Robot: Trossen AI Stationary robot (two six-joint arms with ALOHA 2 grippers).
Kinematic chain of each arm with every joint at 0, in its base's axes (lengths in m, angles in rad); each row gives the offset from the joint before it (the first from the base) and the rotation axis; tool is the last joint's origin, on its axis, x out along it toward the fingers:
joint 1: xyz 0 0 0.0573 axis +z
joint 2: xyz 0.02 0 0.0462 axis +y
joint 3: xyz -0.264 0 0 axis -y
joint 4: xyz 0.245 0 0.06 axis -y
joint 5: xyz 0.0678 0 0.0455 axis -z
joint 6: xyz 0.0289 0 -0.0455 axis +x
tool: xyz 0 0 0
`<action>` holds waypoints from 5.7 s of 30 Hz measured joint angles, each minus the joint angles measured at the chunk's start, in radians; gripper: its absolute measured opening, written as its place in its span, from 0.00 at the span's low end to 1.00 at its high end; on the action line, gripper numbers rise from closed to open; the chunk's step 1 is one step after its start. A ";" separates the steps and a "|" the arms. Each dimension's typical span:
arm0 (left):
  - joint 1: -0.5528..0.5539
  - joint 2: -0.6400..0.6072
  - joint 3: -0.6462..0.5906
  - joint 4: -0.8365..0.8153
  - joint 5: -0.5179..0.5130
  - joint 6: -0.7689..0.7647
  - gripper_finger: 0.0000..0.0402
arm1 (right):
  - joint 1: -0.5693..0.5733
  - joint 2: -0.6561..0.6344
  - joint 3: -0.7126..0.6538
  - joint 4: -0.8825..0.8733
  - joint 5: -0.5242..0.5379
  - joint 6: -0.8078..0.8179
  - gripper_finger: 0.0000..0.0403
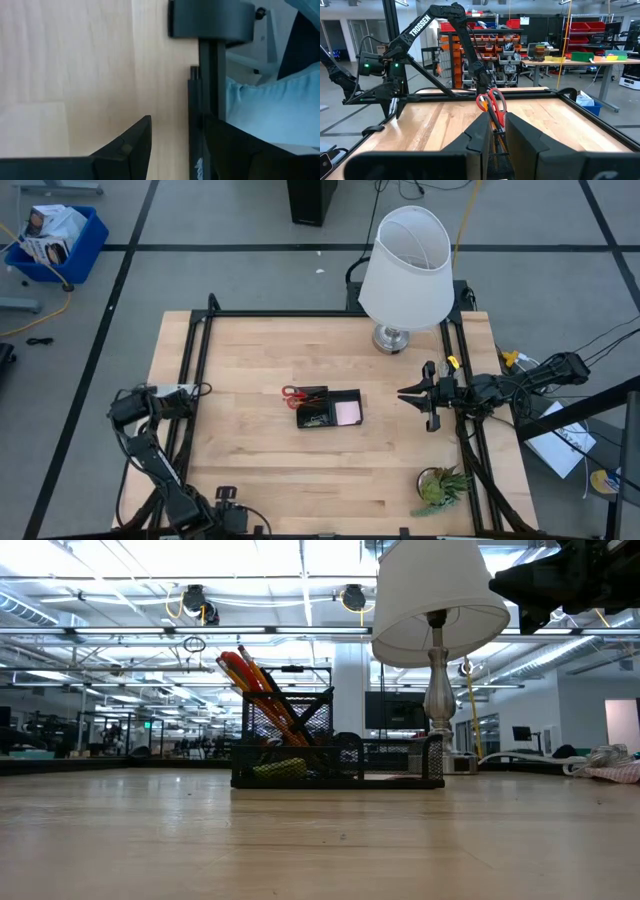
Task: Pick and place office supplies into organizer
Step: Put the black pen into the black desk organizer
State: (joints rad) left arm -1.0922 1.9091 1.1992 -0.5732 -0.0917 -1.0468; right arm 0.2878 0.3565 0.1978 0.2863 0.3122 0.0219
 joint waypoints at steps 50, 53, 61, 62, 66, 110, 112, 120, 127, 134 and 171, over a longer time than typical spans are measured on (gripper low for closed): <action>0.026 0.043 -0.040 -0.042 -0.121 -0.001 0.30 | 0.000 0.000 0.000 0.000 0.000 0.000 0.14; 0.027 0.043 -0.041 -0.044 -0.132 -0.006 0.19 | 0.000 0.000 0.000 0.000 0.000 0.000 0.14; 0.027 0.043 -0.041 -0.018 -0.141 -0.009 0.06 | 0.000 0.000 0.000 0.000 0.000 0.000 0.14; 0.027 0.043 -0.042 -0.018 -0.143 -0.009 0.06 | 0.000 0.000 0.000 0.000 0.000 0.000 0.14; 0.028 0.037 -0.043 -0.022 -0.145 -0.005 0.13 | 0.000 0.000 0.000 0.000 0.000 0.000 0.14; 0.250 -0.263 -0.044 -0.209 -0.731 0.317 0.09 | 0.000 0.000 0.000 0.000 0.000 0.000 0.14; 0.267 -0.304 -0.043 -0.195 -0.780 0.339 0.06 | 0.000 0.000 0.000 0.000 0.000 0.000 0.14; 0.369 -0.479 -0.043 -0.075 -0.838 0.550 0.09 | 0.000 0.000 0.000 0.000 0.000 0.000 0.14; 0.504 -0.555 -0.042 0.199 -0.719 0.824 0.09 | 0.000 0.000 0.000 0.000 0.000 0.000 0.14; 0.642 -0.554 -0.043 0.411 -0.510 0.979 0.07 | 0.000 0.000 0.000 0.000 0.000 0.000 0.14; 1.164 -0.525 -0.602 1.428 0.225 1.039 0.12 | 0.000 0.000 0.000 0.000 0.000 0.000 0.14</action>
State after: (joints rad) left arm 0.0718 1.3836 0.5972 0.8544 0.1328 -0.0080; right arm 0.2878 0.3565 0.1978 0.2867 0.3122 0.0219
